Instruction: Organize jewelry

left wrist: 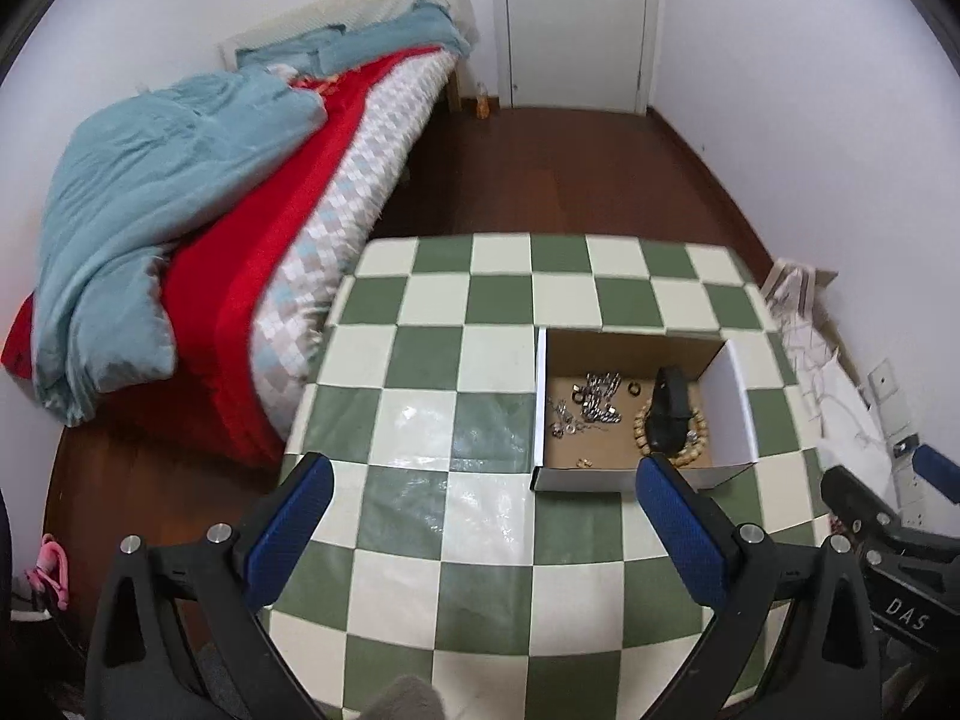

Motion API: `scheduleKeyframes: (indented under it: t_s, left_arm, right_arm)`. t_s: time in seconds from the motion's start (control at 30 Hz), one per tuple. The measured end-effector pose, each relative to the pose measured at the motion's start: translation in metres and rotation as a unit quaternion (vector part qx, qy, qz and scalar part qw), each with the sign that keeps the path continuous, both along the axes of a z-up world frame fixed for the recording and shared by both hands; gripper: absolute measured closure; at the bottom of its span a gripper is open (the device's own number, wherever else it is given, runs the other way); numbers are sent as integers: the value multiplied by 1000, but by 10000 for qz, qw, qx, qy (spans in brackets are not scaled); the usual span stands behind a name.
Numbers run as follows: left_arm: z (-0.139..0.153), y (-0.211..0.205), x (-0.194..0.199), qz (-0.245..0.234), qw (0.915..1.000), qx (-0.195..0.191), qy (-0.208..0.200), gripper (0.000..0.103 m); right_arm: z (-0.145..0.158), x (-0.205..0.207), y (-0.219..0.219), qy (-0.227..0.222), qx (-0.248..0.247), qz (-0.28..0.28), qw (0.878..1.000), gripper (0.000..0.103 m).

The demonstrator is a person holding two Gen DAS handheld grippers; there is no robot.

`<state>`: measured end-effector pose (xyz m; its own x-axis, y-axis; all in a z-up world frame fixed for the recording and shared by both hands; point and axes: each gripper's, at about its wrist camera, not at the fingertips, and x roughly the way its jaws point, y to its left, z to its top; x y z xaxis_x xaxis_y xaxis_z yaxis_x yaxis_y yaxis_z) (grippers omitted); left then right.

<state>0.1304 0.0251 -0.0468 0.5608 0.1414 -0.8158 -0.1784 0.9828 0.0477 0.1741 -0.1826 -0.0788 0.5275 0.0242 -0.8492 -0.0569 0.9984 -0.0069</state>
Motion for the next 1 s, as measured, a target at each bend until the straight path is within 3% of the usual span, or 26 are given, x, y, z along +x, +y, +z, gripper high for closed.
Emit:
scheduleKeyframes:
  t_s: [0.27,0.57,1.0]
  left_arm:
    - [57,-10,-46,-52,9984,-73,-563,0]
    - [87,-20,-86,-95,9977,-126,-655,0]
    - [114,-24,-124,-168,9973,-303,-652,0]
  right_arm:
    - [61,-52,-13,-470,-19,34,9989,0]
    - [124,-101,-16,-972,6,117,9952,0]
    - [152,-153,-24,-1002,126,213,9947,0]
